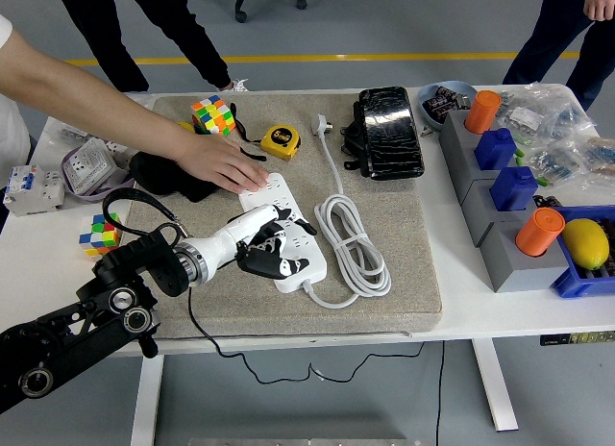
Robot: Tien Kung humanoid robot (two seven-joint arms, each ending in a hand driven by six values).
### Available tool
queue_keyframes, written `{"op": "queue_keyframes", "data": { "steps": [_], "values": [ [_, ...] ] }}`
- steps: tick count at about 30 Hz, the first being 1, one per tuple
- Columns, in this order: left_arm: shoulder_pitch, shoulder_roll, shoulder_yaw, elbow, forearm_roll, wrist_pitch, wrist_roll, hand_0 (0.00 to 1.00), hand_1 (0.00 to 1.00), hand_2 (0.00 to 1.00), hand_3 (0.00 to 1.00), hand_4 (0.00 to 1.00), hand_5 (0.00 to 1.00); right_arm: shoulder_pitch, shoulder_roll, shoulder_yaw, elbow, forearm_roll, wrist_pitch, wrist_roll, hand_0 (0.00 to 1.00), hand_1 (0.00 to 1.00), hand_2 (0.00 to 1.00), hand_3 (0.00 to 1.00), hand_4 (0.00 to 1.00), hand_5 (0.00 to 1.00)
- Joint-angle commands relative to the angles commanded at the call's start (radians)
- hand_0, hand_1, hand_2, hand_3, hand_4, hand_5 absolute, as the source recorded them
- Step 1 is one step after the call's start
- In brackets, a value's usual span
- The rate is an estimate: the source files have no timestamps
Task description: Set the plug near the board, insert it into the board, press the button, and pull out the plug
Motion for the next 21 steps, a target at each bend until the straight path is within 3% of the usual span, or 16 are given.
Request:
{"op": "queue_keyframes", "data": {
  "steps": [21],
  "values": [
    [-0.053, 0.013, 0.078, -0.004, 0.095, -0.051, 0.109, 0.049, 0.095, 0.161, 0.757, 0.769, 0.002, 0.006, -0.007, -0.008, 0.0, 0.003, 0.0, 0.0, 0.572, 0.651, 0.636, 0.544, 0.928, 0.489]
  ]
}}
